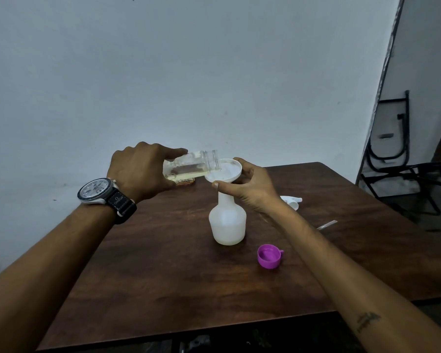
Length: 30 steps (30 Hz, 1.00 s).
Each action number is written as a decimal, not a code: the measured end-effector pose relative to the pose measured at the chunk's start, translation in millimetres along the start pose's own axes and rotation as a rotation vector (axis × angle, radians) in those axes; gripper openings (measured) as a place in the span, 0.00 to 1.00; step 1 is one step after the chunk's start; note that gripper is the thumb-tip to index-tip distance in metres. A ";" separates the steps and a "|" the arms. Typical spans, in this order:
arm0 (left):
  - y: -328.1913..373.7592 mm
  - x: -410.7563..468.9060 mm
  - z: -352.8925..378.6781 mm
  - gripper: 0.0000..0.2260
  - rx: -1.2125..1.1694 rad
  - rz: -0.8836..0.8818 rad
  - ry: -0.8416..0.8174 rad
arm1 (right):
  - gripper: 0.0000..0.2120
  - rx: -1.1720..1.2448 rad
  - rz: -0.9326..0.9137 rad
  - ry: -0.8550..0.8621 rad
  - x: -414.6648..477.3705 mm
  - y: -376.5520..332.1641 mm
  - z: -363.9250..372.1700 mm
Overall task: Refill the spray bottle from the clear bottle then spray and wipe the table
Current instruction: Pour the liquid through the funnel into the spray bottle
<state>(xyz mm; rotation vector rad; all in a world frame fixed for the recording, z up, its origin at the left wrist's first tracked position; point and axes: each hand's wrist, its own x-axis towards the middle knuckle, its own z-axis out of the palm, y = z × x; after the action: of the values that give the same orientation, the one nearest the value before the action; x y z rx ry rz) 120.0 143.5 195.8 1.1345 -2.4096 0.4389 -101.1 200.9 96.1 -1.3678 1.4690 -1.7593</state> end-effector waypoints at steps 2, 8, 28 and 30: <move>0.2 -0.4 -0.4 0.33 0.002 -0.002 -0.005 | 0.21 0.005 -0.006 -0.003 -0.5 -0.1 0.0; 1.0 -1.0 -0.1 0.32 0.004 -0.007 0.003 | 0.22 0.000 -0.006 0.006 -0.4 0.7 0.0; 1.9 -1.8 -2.5 0.31 0.018 -0.005 -0.003 | 0.20 0.006 -0.011 -0.010 -0.1 0.6 0.0; 1.9 -1.7 -2.5 0.31 0.019 -0.005 -0.003 | 0.20 0.007 -0.011 -0.007 -0.3 0.5 -0.1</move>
<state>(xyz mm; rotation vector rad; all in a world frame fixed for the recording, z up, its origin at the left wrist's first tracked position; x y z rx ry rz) 120.2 146.9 196.8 1.1491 -2.4093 0.4598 -101.2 201.1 95.5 -1.3795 1.4526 -1.7625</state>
